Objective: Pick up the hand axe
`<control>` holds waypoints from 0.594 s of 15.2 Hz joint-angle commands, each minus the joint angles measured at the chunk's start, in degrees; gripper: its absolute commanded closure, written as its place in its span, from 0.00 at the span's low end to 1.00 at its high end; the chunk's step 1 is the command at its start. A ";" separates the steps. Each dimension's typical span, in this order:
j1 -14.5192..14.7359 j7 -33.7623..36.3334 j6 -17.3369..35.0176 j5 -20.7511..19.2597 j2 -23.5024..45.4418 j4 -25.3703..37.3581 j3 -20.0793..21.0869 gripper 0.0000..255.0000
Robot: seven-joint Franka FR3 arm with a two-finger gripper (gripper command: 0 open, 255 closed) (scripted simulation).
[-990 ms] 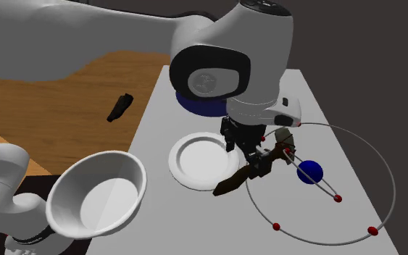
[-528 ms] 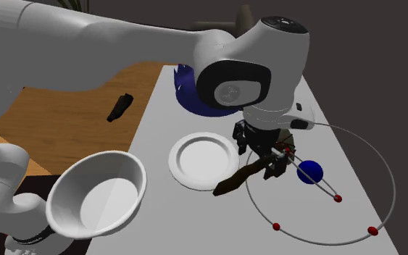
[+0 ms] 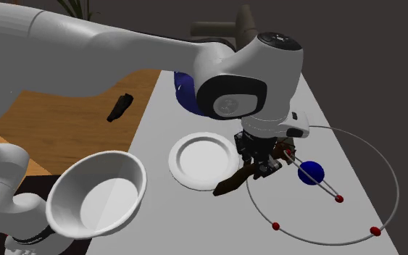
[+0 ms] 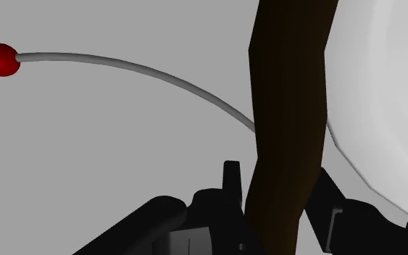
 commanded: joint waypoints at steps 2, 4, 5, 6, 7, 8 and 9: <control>-0.01 -0.01 0.03 0.00 0.03 -0.04 0.00 1.00; -0.02 -0.03 0.01 0.01 0.04 -0.02 -0.01 1.00; -0.01 -0.01 0.04 0.00 0.02 -0.05 0.00 1.00; -0.01 -0.01 0.04 0.00 0.02 -0.05 0.00 1.00; -0.01 -0.02 0.15 0.00 0.04 -0.16 -0.01 1.00; -0.01 -0.04 -0.58 0.00 -0.04 0.50 -0.01 1.00; -0.01 -0.06 -1.32 0.01 -0.11 1.17 -0.01 1.00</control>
